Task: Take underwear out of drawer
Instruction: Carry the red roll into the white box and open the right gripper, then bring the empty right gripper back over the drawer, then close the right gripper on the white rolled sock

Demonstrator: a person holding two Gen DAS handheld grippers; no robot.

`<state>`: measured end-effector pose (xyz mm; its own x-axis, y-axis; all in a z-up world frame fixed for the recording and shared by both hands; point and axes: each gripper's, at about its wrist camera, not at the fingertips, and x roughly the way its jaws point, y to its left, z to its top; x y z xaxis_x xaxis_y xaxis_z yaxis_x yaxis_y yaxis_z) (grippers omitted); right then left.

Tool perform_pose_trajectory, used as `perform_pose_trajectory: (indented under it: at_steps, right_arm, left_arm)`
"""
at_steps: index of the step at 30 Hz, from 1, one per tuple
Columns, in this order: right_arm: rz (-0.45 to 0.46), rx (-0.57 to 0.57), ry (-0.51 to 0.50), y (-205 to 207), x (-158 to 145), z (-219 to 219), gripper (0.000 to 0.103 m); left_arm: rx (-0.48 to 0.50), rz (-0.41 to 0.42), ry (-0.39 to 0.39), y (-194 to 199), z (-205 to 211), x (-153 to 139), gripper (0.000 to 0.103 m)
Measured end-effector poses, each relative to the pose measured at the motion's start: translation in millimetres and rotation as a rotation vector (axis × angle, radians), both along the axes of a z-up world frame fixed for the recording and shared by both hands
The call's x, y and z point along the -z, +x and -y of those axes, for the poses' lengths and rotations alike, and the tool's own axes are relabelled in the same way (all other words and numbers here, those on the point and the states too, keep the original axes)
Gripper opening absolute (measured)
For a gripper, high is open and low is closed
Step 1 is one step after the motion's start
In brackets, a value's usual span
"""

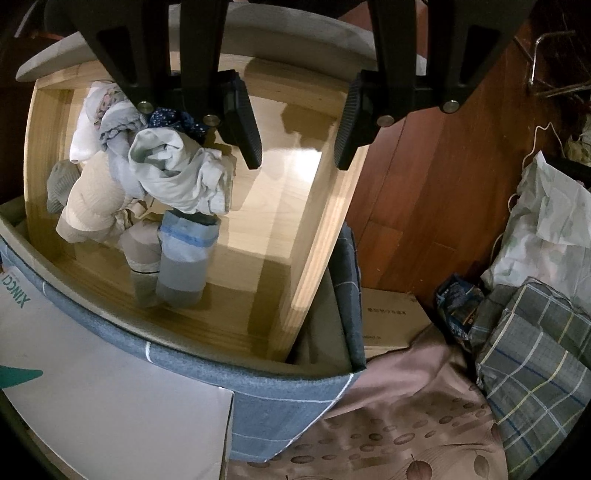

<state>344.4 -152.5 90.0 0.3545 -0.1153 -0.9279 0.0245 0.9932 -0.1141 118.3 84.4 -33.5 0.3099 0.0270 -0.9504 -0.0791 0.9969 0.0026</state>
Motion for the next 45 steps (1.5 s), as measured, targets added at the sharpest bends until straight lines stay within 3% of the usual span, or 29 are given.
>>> perform_pose_trajectory:
  at_steps: [9,14,21,26,30,37,45]
  right_arm:
    - [0.045,-0.098,0.08,-58,-54,-6,0.041]
    - [-0.01,-0.167,0.084,-106,-51,-8,0.041]
    - [-0.183,-0.167,0.097,-159,22,-1,0.041]
    - [-0.299,-0.122,0.138,-171,90,1,0.041]
    - [-0.351,-0.09,0.178,-171,124,-5,0.041]
    - [-0.373,-0.021,0.231,-163,163,-9,0.041]
    - [-0.402,-0.037,0.182,-156,193,-26,0.044]
  left_arm:
    - [0.003,-0.012,-0.023,0,0,2,0.042]
    - [-0.003,-0.022,-0.038,0,0,5,0.042]
    - [0.0,-0.025,-0.041,-1,1,5,0.042]
    - [-0.001,-0.028,-0.045,-1,1,6,0.042]
    - [0.0,-0.035,-0.05,-1,2,7,0.042]
    - [0.005,-0.038,-0.057,0,0,8,0.042]
    - [0.017,-0.049,-0.06,1,3,8,0.042]
